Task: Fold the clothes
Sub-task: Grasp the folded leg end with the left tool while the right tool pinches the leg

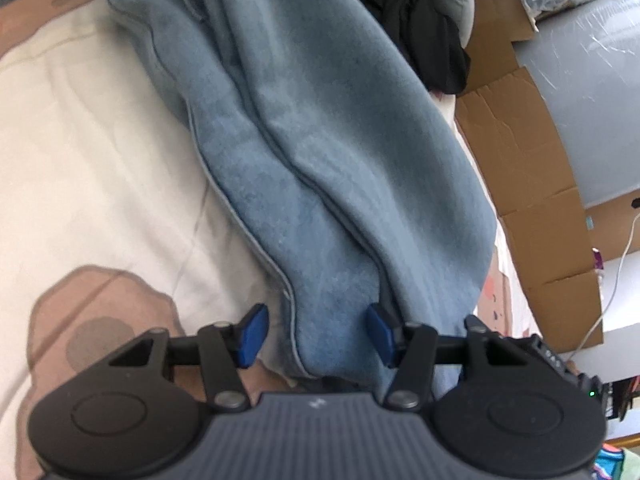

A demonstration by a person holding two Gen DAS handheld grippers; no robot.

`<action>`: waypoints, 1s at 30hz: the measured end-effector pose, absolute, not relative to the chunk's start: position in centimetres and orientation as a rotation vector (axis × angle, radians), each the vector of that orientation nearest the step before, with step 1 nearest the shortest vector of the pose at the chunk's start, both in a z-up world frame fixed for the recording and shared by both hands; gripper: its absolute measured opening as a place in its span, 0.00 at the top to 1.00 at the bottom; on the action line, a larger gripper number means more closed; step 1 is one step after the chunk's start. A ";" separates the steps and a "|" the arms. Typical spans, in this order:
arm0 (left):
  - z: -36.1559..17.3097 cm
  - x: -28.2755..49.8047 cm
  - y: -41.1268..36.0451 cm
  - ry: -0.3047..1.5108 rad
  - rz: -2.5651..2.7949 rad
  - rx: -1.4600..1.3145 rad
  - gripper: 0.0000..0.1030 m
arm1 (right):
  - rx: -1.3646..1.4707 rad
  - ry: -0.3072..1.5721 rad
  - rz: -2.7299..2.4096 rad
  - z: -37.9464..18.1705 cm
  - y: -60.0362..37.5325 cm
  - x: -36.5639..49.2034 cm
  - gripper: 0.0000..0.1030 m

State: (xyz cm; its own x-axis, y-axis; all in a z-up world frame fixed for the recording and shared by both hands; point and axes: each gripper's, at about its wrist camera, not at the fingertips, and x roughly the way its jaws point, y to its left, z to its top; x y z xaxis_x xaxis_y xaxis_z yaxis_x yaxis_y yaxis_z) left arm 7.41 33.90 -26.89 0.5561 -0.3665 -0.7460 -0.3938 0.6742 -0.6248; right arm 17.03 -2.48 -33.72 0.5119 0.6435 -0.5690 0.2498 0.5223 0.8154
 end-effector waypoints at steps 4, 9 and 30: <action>-26.8 6.8 34.3 0.989 -0.003 -0.909 0.77 | 1.106 1.002 0.354 -33.6 -3.3 17.0 0.92; -26.9 6.1 34.4 0.968 0.006 -0.940 0.76 | 1.125 1.007 0.357 -33.9 -3.3 16.8 0.87; -27.5 6.8 33.3 0.983 -0.050 -1.015 0.77 | 1.138 0.993 0.450 -33.2 -2.5 19.5 0.94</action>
